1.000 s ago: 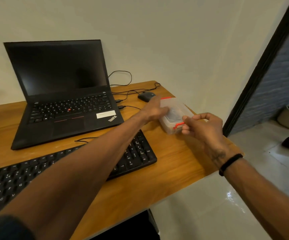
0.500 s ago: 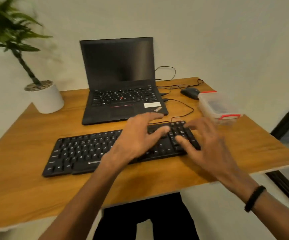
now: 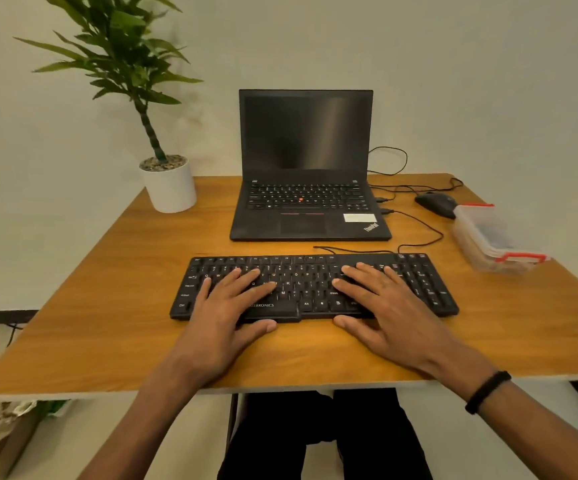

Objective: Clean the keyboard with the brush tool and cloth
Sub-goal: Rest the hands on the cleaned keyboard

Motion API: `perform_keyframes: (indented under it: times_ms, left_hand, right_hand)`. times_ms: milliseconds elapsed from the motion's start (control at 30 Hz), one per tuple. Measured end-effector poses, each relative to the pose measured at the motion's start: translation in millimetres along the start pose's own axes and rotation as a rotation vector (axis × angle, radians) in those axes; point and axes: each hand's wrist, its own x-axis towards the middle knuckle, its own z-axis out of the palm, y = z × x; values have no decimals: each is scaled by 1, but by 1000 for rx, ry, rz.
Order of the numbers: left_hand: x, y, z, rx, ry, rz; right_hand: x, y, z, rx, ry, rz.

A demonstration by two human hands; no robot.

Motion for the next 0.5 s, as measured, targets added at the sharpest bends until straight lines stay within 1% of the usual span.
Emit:
perform_keyframes:
  times_ms: [500]
  left_hand:
    - [38, -13, 12, -2, 62, 21]
  right_hand:
    - [24, 23, 7, -13, 48, 28]
